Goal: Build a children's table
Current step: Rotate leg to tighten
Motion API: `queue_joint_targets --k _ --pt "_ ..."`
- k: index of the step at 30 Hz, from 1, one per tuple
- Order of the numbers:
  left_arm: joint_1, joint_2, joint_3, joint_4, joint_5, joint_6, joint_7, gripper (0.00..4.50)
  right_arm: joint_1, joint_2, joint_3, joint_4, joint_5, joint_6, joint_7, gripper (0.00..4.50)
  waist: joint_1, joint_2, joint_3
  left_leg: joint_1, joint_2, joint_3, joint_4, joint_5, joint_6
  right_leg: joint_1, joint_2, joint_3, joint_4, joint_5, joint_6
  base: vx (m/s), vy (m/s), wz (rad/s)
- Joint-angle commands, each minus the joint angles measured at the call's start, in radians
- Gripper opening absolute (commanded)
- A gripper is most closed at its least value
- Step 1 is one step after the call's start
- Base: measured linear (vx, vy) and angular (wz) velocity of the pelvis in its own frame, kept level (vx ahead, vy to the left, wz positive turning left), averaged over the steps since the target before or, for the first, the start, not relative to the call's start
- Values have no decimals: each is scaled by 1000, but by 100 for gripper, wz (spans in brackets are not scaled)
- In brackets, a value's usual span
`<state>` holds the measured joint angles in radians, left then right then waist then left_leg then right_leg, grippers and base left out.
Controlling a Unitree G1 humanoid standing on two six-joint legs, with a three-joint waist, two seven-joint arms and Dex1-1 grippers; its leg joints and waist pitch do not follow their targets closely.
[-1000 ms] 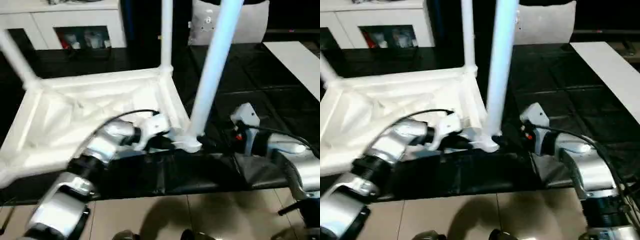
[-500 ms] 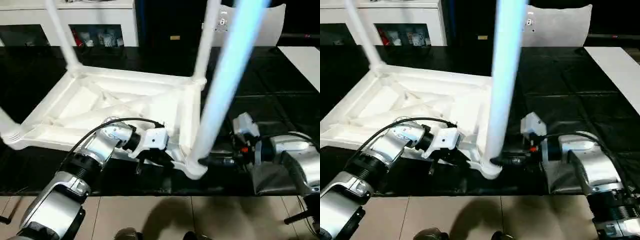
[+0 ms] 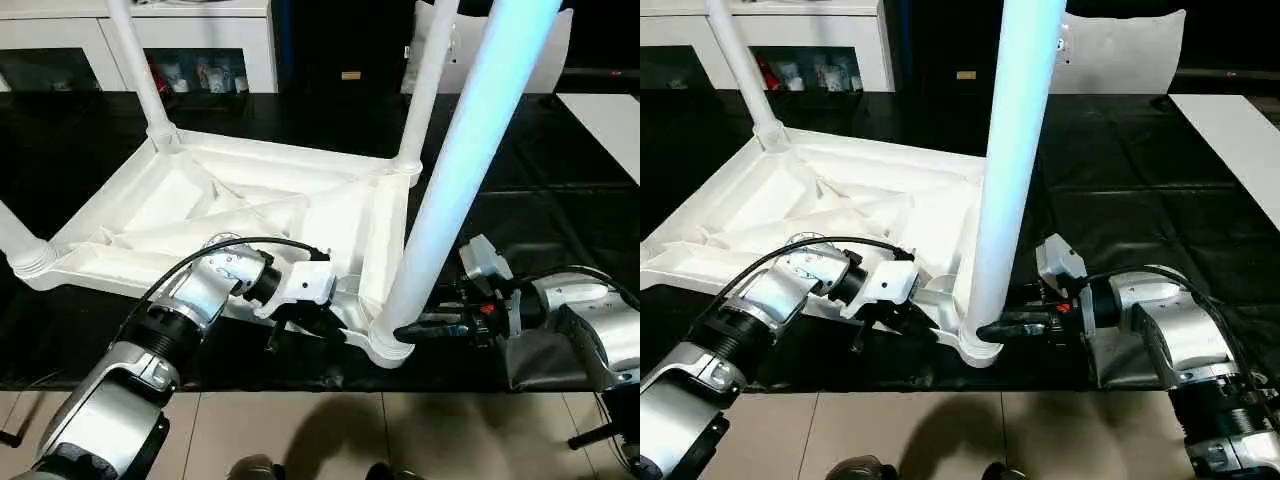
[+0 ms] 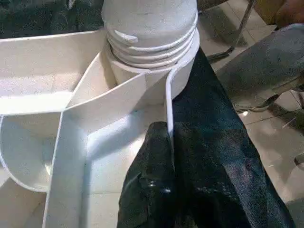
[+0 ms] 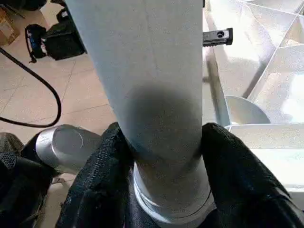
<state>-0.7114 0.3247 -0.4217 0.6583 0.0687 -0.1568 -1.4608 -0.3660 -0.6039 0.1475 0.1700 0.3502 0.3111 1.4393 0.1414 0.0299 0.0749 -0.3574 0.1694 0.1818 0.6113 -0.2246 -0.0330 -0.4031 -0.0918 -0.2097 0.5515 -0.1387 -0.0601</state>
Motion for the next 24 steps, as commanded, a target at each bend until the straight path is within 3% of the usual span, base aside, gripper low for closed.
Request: queue_joint_targets --k 1,4,6,8,11,12,14,15,16,18,20,22,24 --pt "-27 -2 2 -31 -21 0 -17 0 3 -3 5 -29 37 36 21 195 -9 -23 -83 6 85 -34 -66 -39 111 71 -101 88 -67 -337 -5 0 0 0" --pt "-30 -18 21 -30 -26 66 20 0 29 21 -11 -81 80 96 -16 193 -7 -18 -83 7 89 -36 -66 -32 111 70 -102 90 -66 -323 -13 0 0 0" --pt "-32 -26 28 -29 -26 88 39 0 38 32 -15 -97 90 116 -39 192 -8 -21 -82 6 91 -37 -67 -30 106 71 -104 90 -66 -319 -16 0 0 0" --pt "-37 -51 40 -28 -21 138 98 0 56 77 -29 -139 95 159 -137 191 -10 -19 -78 9 88 -37 -69 -50 89 69 -104 87 -74 -357 -9 0 0 0" --pt "-43 -100 59 -31 -19 215 192 0 51 154 -37 -139 27 186 -324 191 -23 -18 -70 11 69 -34 -71 -103 50 71 -99 75 -98 -464 37 0 0 0" --pt "-45 -127 67 -31 -20 242 233 0 40 191 -40 -125 -7 189 -402 191 -35 -18 -69 12 64 -34 -70 -122 39 72 -96 68 -106 -500 62 0 0 0" --pt "-50 -167 76 -26 -20 281 295 0 22 242 -44 -109 -43 207 -505 191 -57 -17 -69 10 61 -38 -68 -140 28 74 -92 60 -114 -516 88 0 0 0" --pt "-60 -216 89 -16 -20 322 365 0 6 296 -47 -102 -74 235 -607 191 -70 -15 -72 4 64 -42 -69 -133 35 81 -92 58 -112 -492 94 0 0 0" --pt "-65 -240 95 -9 -18 340 407 0 -1 328 -50 -104 -86 256 -664 191 -86 -12 -72 5 72 -44 -71 -122 40 75 -88 61 -109 -452 77 0 0 0" --pt "-76 -273 106 2 -12 361 464 0 -6 369 -57 -115 -99 289 -736 191 -102 -15 -76 6 67 -45 -68 -125 40 78 -94 64 -108 -440 58 0 0 0" --pt "-97 -334 127 34 -2 374 583 0 -22 442 -61 -108 -138 300 -865 191 -106 -14 -76 2 60 -41 -66 -106 59 78 -94 67 -105 -423 44 0 0 0" --pt "-98 -339 129 37 -2 373 594 0 -24 449 -62 -106 -141 301 -879 191 -104 -15 -84 -3 64 -43 -66 -55 82 84 -96 72 -92 -352 26 0 0 0" --pt "-110 -379 141 57 18 378 680 0 -40 508 -83 -79 -180 299 -1000 191 -103 -11 -83 -1 69 -43 -66 -22 101 78 -96 77 -82 -304 1 0 0 0"
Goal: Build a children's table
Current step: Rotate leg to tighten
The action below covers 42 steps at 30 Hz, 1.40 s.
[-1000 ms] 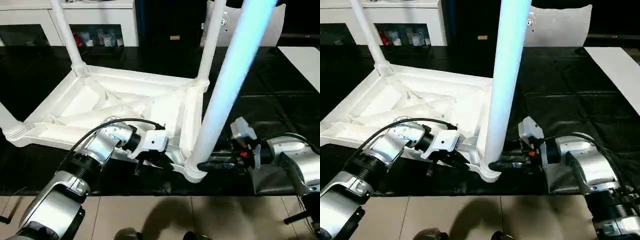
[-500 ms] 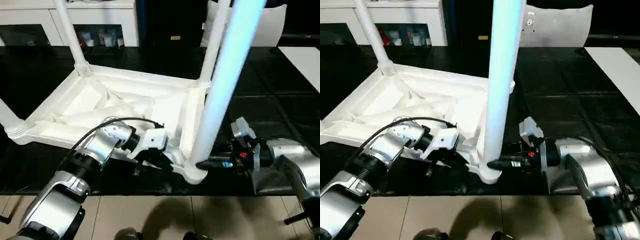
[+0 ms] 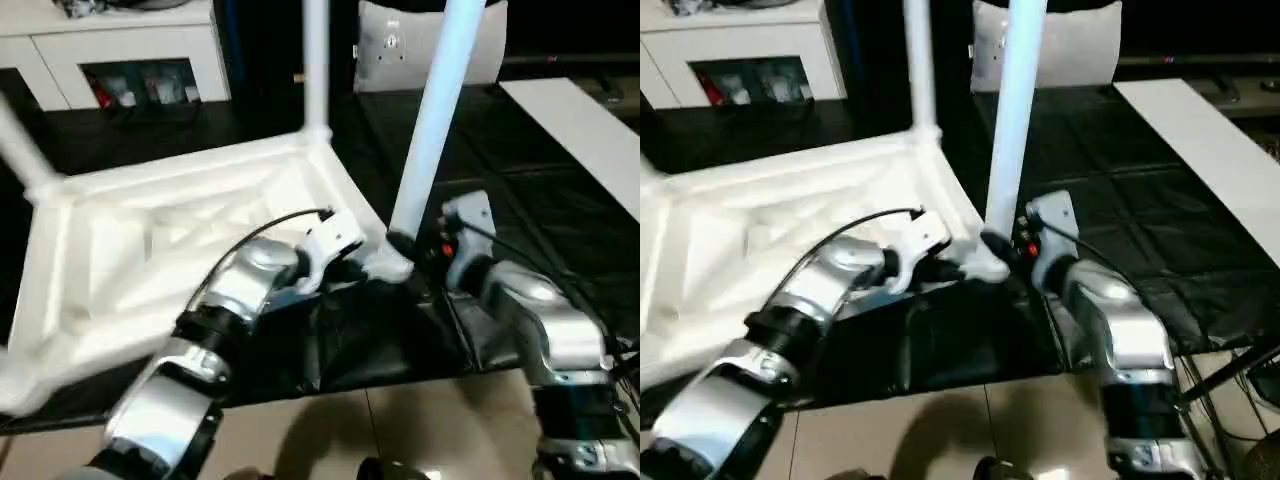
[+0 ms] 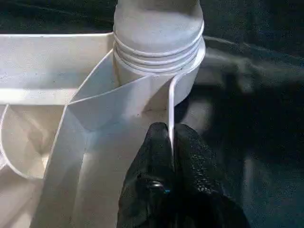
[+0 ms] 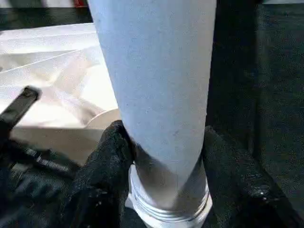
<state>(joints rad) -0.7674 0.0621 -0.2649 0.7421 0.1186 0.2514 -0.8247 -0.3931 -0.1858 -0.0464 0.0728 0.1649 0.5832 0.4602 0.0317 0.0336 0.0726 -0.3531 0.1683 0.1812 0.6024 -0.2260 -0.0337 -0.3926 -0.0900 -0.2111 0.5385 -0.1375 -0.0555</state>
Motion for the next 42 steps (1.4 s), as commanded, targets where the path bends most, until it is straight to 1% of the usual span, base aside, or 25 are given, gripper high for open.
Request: queue_joint_targets --k 1,2,3,6,8,10,14,16,18,20,21,22,25,26,27,28,30,31,32,34,37,39,40,41,42 --pt "-59 -133 -13 -17 -19 -29 83 0 -18 112 105 30 -16 16 -70 191 5 -15 -83 -6 74 -44 -57 -4 104 67 -99 80 -64 -280 -18 0 0 0" --pt "-61 -142 -16 -12 -7 -30 103 0 -21 126 99 36 -27 2 -97 246 6 -12 -84 -4 74 -43 -56 0 105 66 -100 81 -63 -275 -25 0 0 0" --pt "-62 -145 -16 -11 -3 -29 110 0 -21 132 97 35 -32 0 -106 259 9 -14 -86 -2 75 -43 -55 6 108 67 -102 83 -60 -259 -35 0 0 0" --pt "-62 -140 -13 -10 3 -36 119 0 -15 121 81 18 -36 -29 -103 280 11 -12 -85 -4 78 -42 -55 11 135 67 -102 87 -51 -213 -59 0 0 0" --pt "-54 -107 -21 -14 7 -55 92 0 -1 85 57 2 -15 -65 -62 305 14 -12 -85 -4 75 -41 -55 2 143 69 -104 89 -51 -212 -63 0 0 0" --pt "-46 -80 -23 -21 6 -65 64 0 10 62 28 -6 6 -87 -33 312 16 -12 -83 -4 77 -40 -55 -2 153 69 -102 90 -50 -208 -64 0 0 0" --pt "-24 -26 -16 -40 5 -87 2 0 33 -24 1 -7 12 -116 53 353 19 -14 -84 -7 74 -39 -54 -8 161 72 -103 90 -50 -211 -58 0 0 0" --pt "-13 8 -15 -43 4 -102 -27 0 41 -81 -10 0 26 -140 128 360 21 -13 -84 -6 77 -40 -54 -11 163 72 -102 89 -48 -212 -64 0 0 0" --pt "-1 43 -23 -44 2 -125 -72 0 47 -139 -16 8 51 -166 218 391 23 -15 -84 -7 76 -39 -53 -21 167 73 -103 88 -50 -221 -61 0 0 0" --pt "13 76 -37 -55 -2 -148 -135 0 52 -199 -14 16 68 -191 314 397 26 -16 -84 -7 75 -39 -53 -35 164 73 -102 88 -51 -241 -52 0 0 0" --pt "18 90 -45 -59 -2 -168 -159 0 54 -225 -7 21 67 -212 355 416 28 -16 -83 -5 76 -38 -53 -36 159 71 -102 89 -53 -254 -47 0 0 0" --pt "29 118 -62 -72 -9 -193 -224 0 54 -270 2 42 70 -259 427 416 32 -16 -83 -5 75 -37 -53 -45 154 70 -102 88 -54 -269 -41 0 0 0" --pt "38 140 -76 -82 -15 -241 -282 0 49 -294 3 55 90 -270 486 441 38 -15 -83 -4 80 -38 -54 -49 148 68 -102 88 -54 -282 -47 0 0 0" --pt "41 152 -82 -87 -18 -246 -313 0 49 -307 9 56 102 -276 529 441 37 -15 -84 -3 81 -39 -54 -46 147 67 -101 88 -52 -277 -51 0 0 0" --pt "48 179 -98 -96 -28 -291 -387 0 51 -338 27 58 127 -291 631 441 43 -12 -86 1 85 -39 -53 -41 147 64 -102 89 -50 -265 -58 0 0 0" --pt "51 190 -105 -101 -34 -304 -424 0 50 -353 37 64 138 -295 678 441 49 -12 -86 0 89 -38 -53 -39 156 65 -102 92 -45 -248 -64 0 0 0" --pt "52 202 -114 -104 -37 -323 -450 0 48 -365 48 73 146 -301 717 441 59 -11 -88 1 93 -38 -51 -26 159 63 -103 93 -40 -227 -73 0 0 0" --pt "54 212 -123 -107 -39 -343 -473 0 46 -374 58 78 152 -304 747 418 69 -13 -89 2 95 -38 -52 -16 159 62 -107 94 -35 -208 -89 0 0 0" --pt "55 229 -136 -112 -44 -370 -519 0 37 -385 77 95 163 -314 804 408 75 -17 -88 1 93 -35 -51 -19 155 61 -107 95 -36 -217 -88 0 0 0" --pt "54 235 -142 -113 -45 -383 -537 0 32 -389 86 104 168 -317 830 402 83 -15 -87 3 90 -33 -52 -36 141 60 -108 94 -42 -257 -81 0 0 0" --pt "47 248 -154 -116 -46 -419 -589 0 13 -393 126 138 163 -338 910 365 88 -22 -86 2 90 -33 -54 -54 122 61 -107 93 -48 -307 -61 0 0 0" --pt "42 253 -159 -115 -49 -433 -609 0 5 -392 140 154 160 -347 937 358 90 -20 -86 3 90 -33 -54 -56 114 60 -107 92 -48 -321 -55 0 0 0" --pt "41 254 -161 -114 -51 -438 -615 0 2 -392 145 159 160 -350 946 337 91 -20 -86 2 89 -33 -54 -57 112 60 -108 93 -50 -325 -51 0 0 0" --pt "38 257 -163 -113 -52 -445 -622 0 -4 -390 154 169 158 -360 958 337 91 -23 -87 1 89 -33 -54 -56 110 61 -108 93 -49 -327 -49 0 0 0" --pt "36 257 -165 -113 -53 -449 -626 0 -7 -387 157 174 157 -363 961 324 93 -22 -87 1 89 -34 -54 -55 109 60 -108 93 -49 -331 -46 0 0 0"
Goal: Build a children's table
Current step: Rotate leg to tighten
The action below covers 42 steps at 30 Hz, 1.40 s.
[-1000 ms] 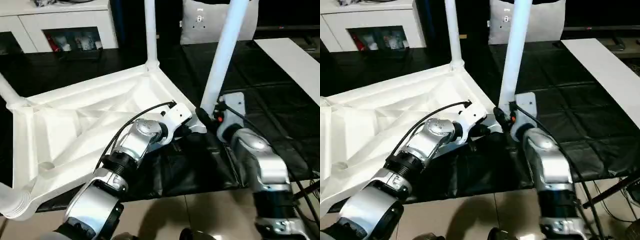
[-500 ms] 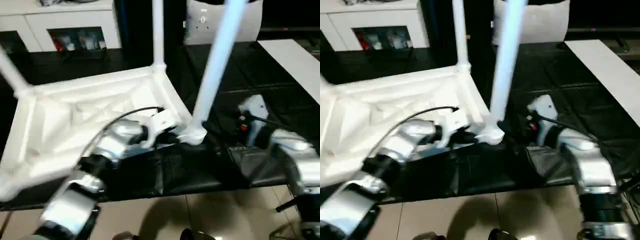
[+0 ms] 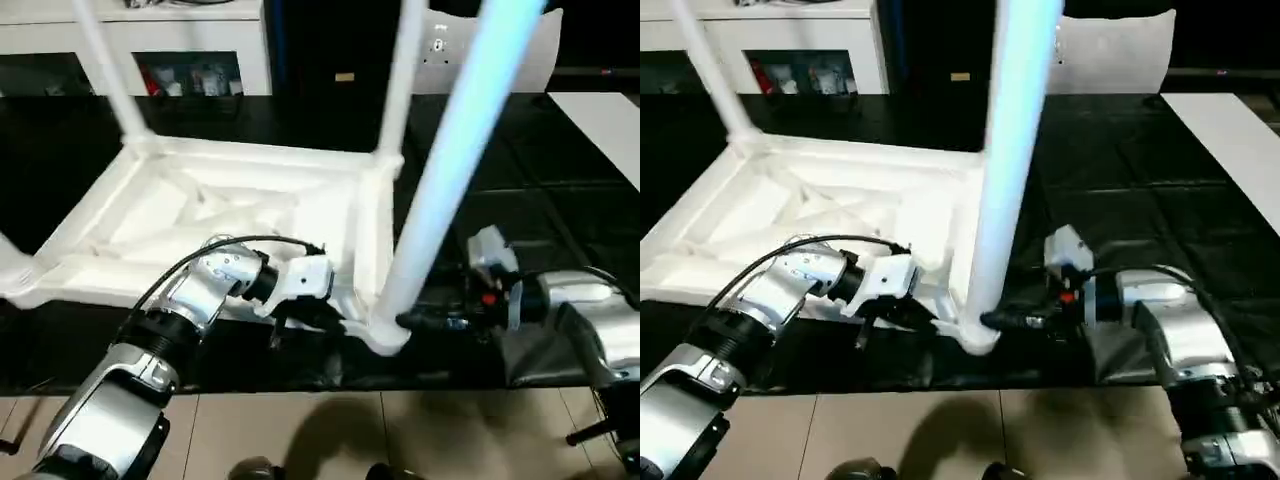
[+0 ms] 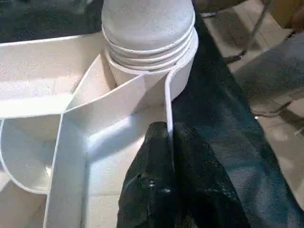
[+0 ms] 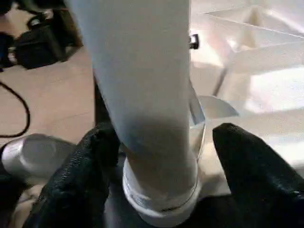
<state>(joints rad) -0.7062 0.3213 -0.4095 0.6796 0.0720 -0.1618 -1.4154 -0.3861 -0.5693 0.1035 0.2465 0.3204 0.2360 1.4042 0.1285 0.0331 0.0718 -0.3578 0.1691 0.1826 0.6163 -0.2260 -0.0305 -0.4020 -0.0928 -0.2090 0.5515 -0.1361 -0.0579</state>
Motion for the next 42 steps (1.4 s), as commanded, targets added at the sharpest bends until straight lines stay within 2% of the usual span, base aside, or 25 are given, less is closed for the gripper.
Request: queue_joint_targets --k 1,5,13,14,16,20,21,22,23,25,26,27,29,30,33,35,36,37,39,40,42 --pt "-30 0 -27 -53 -8 -49 -50 0 -27 12 22 24 -1 -35 31 316 -3 -22 -87 6 88 -35 -67 -53 106 69 -105 90 -62 -334 -40 0 0 0" --pt "-31 -1 -30 -56 -12 -51 -61 0 -36 19 30 38 -5 -40 40 284 -1 -20 -87 7 89 -35 -67 -54 101 68 -105 90 -63 -338 -39 0 0 0" --pt "-29 0 -34 -61 -18 -54 -89 0 -44 17 58 49 23 0 105 219 3 -19 -82 8 90 -36 -70 -60 102 67 -103 90 -66 -349 -31 0 0 0" --pt "-30 0 -34 -59 -18 -53 -90 0 -43 17 60 47 25 5 110 200 4 -19 -82 8 90 -35 -70 -62 101 67 -103 90 -66 -350 -31 0 0 0" --pt "-34 1 -32 -51 -16 -53 -88 0 -39 17 61 44 30 13 116 199 4 -18 -81 8 89 -35 -70 -63 99 67 -103 90 -66 -350 -30 0 0 0" --pt "-44 -18 1 -33 -19 28 -21 0 -9 42 23 -16 86 101 59 192 6 -19 -80 11 91 -36 -71 -64 95 66 -102 90 -69 -355 -28 0 0 0" --pt "-46 -24 8 -31 -20 43 -8 0 -5 50 16 -25 91 112 38 192 5 -15 -76 10 90 -35 -72 -76 90 65 -102 90 -74 -370 -25 0 0 0" --pt "-51 -40 24 -26 -23 82 31 0 5 72 -3 -48 98 139 -25 192 2 -19 -75 9 90 -35 -73 -75 87 67 -101 89 -73 -372 -22 0 0 0" --pt "-55 -50 33 -25 -24 106 56 0 10 91 -12 -63 87 146 -83 192 2 -16 -75 11 89 -37 -74 -80 76 66 -102 87 -76 -386 -19 0 0 0" --pt "-63 -78 48 -18 -15 160 129 0 11 147 -31 -77 40 167 -250 192 -7 -19 -71 15 81 -37 -76 -103 52 64 -101 82 -87 -441 4 0 0 0" --pt "-63 -86 52 -17 -14 174 145 0 10 161 -35 -80 28 174 -289 192 -20 -21 -68 11 75 -37 -76 -117 39 67 -99 77 -93 -469 17 0 0 0" --pt "-64 -93 53 -17 -10 181 161 0 10 173 -39 -82 21 183 -321 192 -25 -20 -70 11 72 -38 -75 -122 36 69 -99 74 -95 -478 25 0 0 0" --pt "-68 -131 64 -10 3 224 248 0 8 231 -52 -88 -17 202 -452 192 -52 -20 -71 2 69 -42 -73 -120 34 74 -96 71 -95 -468 43 0 0 0" --pt "-69 -148 68 -10 3 247 276 0 9 253 -55 -96 -28 213 -498 192 -55 -20 -72 3 68 -42 -72 -117 36 73 -96 70 -97 -463 46 0 0 0" --pt "-85 -210 81 7 8 305 370 0 2 330 -72 -108 -71 243 -653 192 -78 -21 -79 -4 65 -42 -70 -79 57 76 -94 70 -90 -402 31 0 0 0" --pt "-103 -281 99 25 14 354 481 0 -21 418 -89 -101 -125 266 -845 192 -87 -21 -79 -9 63 -42 -69 -57 72 79 -94 72 -86 -373 20 0 0 0" --pt "-110 -306 106 34 14 366 518 0 -31 445 -94 -93 -150 268 -911 192 -93 -14 -80 -6 67 -42 -69 -34 70 73 -93 73 -83 -353 2 0 0 0" --pt "-113 -316 109 37 16 373 534 0 -34 455 -94 -92 -159 271 -941 192 -94 -18 -84 -6 66 -43 -68 -22 71 77 -95 74 -82 -335 -4 0 0 0" --pt "-118 -330 114 45 23 373 572 0 -39 469 -96 -89 -174 276 -982 192 -94 -17 -84 -6 67 -41 -68 -19 93 77 -96 78 -77 -309 -20 0 0 0" --pt "-124 -367 128 57 35 382 653 0 -47 508 -106 -90 -209 275 -1073 192 -95 -12 -84 -5 69 -41 -67 -10 105 75 -96 80 -74 -287 -29 0 0 0" --pt "-125 -394 129 61 50 379 712 0 -36 540 -110 -110 -219 273 -1113 192 -95 -13 -86 -2 74 -41 -66 6 114 72 -97 83 -69 -250 -48 0 0 0"
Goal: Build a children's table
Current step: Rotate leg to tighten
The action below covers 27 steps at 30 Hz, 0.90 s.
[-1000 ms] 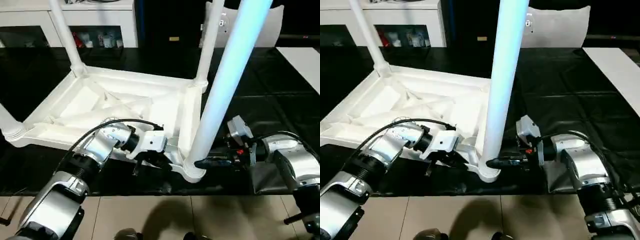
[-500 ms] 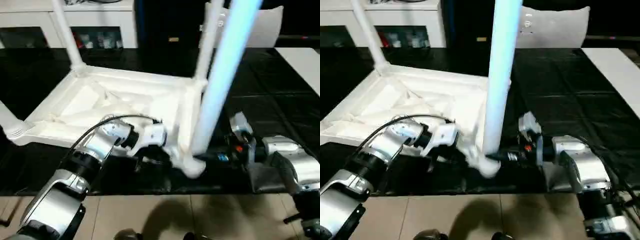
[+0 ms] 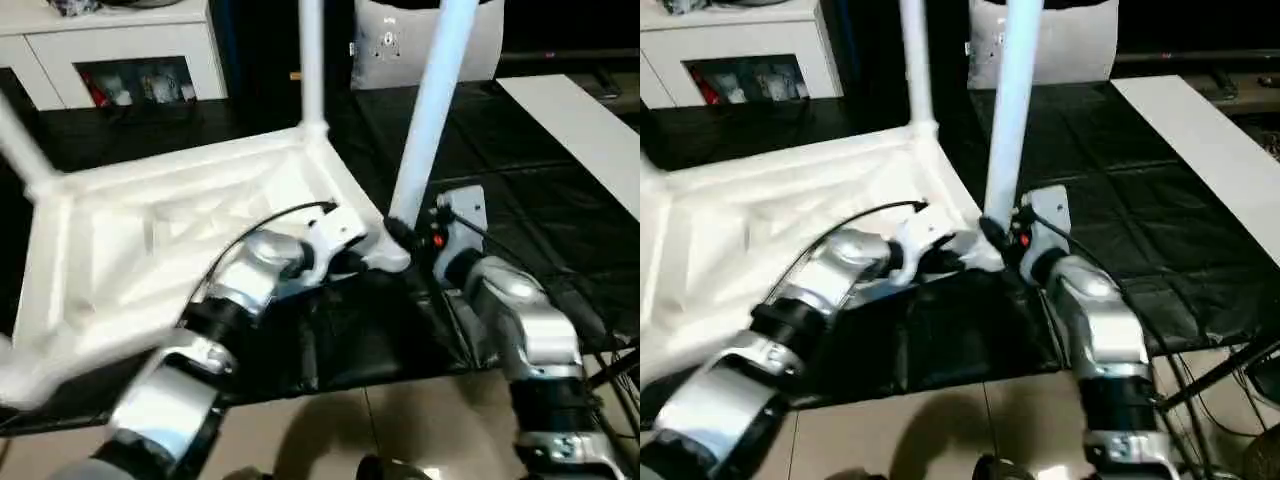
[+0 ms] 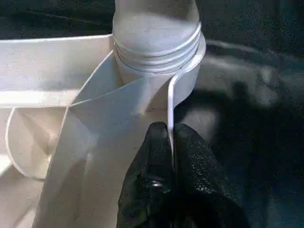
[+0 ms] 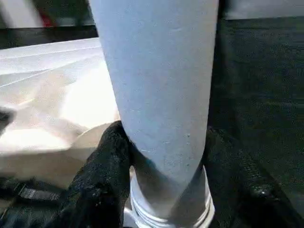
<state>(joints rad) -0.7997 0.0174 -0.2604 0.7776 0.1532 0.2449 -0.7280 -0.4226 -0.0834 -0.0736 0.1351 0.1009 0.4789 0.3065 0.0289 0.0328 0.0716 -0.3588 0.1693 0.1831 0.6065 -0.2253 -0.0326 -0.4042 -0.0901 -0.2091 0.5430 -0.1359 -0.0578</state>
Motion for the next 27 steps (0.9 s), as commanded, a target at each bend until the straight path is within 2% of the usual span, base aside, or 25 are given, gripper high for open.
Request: queue_joint_targets --k 1,2,4,6,10,12,13,18,19,21,22,24,27 --pt "-30 -95 -20 -37 -27 -28 36 0 5 61 68 -8 -1 31 -23 192 8 -14 -86 -1 75 -42 -57 12 125 75 -99 85 -56 -230 -57 0 0 0" --pt "-30 -99 -19 -38 -25 -31 44 0 9 62 69 -15 -7 30 -29 226 10 -12 -85 0 76 -42 -57 14 130 75 -101 86 -56 -225 -61 0 0 0" --pt "-29 -99 -20 -39 -26 -32 42 0 13 60 65 -19 -6 17 -28 260 12 -14 -84 2 76 -41 -58 5 139 75 -101 87 -55 -221 -66 0 0 0" --pt "-25 -75 -24 -41 -19 -48 16 0 27 28 43 -27 8 -17 1 263 14 -14 -82 1 72 -38 -59 -17 139 77 -102 87 -60 -246 -61 0 0 0" --pt "-17 -44 -26 -44 -15 -69 -3 0 45 -10 25 -37 23 -44 38 309 17 -14 -83 2 75 -40 -59 -22 145 78 -101 87 -59 -242 -49 0 0 0" --pt "-7 -18 -27 -50 -17 -84 -30 0 61 -48 14 -43 40 -63 91 314 19 -16 -82 -1 74 -40 -59 -20 152 80 -102 88 -57 -234 -51 0 0 0" --pt "-1 -3 -28 -55 -19 -94 -49 0 69 -70 10 -48 51 -69 125 343 21 -16 -83 -1 74 -40 -58 -18 157 81 -102 88 -56 -228 -52 0 0 0" --pt "28 60 -33 -76 -39 -133 -152 0 102 -185 -18 -59 136 -84 343 388 24 -16 -81 -1 75 -38 -58 -33 165 80 -101 87 -59 -246 -48 0 0 0" --pt "40 91 -44 -87 -54 -163 -224 0 120 -277 8 -54 158 -119 499 395 27 -17 -80 1 74 -38 -58 -52 158 80 -101 84 -63 -276 -42 0 0 0" --pt "44 100 -50 -92 -59 -178 -250 0 124 -302 16 -50 162 -130 543 406 33 -18 -79 1 77 -37 -58 -56 157 80 -101 87 -64 -289 -31 0 0 0" --pt "52 119 -61 -101 -68 -209 -301 0 129 -348 29 -38 171 -151 618 430 36 -19 -80 1 75 -37 -59 -59 155 80 -100 86 -64 -294 -30 0 0 0" --pt "58 138 -73 -106 -69 -235 -346 0 123 -381 35 -17 173 -166 667 437 39 -21 -80 0 73 -37 -59 -65 153 81 -100 85 -65 -308 -23 0 0 0" --pt "73 178 -99 -127 -88 -289 -470 0 106 -449 68 24 173 -188 792 437 50 -16 -81 3 79 -36 -58 -54 151 76 -99 86 -63 -299 -33 0 0 0"
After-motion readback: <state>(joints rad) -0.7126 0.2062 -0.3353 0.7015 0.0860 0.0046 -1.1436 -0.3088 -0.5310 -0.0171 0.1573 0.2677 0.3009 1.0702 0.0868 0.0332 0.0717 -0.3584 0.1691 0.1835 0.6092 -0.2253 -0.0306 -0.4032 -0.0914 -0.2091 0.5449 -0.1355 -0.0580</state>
